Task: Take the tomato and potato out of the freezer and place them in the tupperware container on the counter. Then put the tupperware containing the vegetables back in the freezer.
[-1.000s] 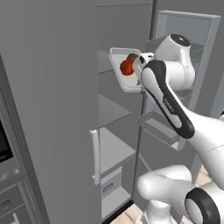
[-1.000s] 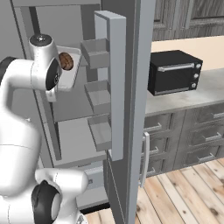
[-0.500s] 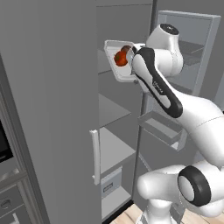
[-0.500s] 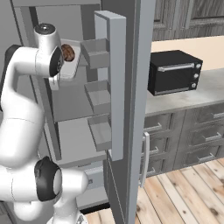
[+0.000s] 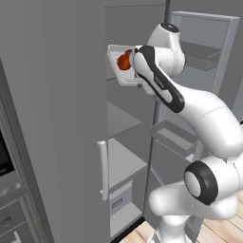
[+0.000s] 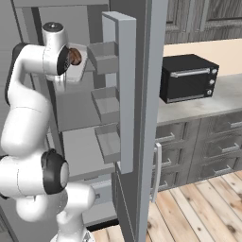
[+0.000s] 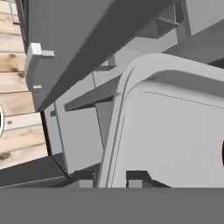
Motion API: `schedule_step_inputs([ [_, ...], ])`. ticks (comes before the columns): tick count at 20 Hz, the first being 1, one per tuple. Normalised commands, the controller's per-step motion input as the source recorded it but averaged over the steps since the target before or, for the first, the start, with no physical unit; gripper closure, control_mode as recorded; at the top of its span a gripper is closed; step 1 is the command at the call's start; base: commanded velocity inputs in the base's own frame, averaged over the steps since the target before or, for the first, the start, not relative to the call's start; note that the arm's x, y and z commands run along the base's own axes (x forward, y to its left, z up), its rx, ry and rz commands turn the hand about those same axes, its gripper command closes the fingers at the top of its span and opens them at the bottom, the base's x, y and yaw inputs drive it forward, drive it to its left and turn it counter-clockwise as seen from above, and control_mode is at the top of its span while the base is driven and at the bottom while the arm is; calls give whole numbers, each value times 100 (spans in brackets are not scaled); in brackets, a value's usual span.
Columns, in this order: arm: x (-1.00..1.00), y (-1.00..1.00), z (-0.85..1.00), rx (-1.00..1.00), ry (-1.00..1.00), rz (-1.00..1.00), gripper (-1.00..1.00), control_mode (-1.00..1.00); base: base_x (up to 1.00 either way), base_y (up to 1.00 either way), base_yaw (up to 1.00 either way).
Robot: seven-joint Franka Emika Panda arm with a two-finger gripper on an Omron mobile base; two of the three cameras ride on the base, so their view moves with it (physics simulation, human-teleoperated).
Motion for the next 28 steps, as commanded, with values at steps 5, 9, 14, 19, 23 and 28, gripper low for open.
schedule_step_inputs([
  [5,43,0,0,0,5,0,100,-100,0,0,0],
  [9,49,0,0,0,1,0,100,-100,0,0,0],
  [14,48,0,0,0,2,0,100,-100,0,0,0],
  [19,48,2,0,0,4,0,100,-100,0,0,0],
  [23,50,16,0,-1,4,0,100,-100,0,0,0],
  [28,44,17,0,-2,1,0,100,-100,0,0,0],
])
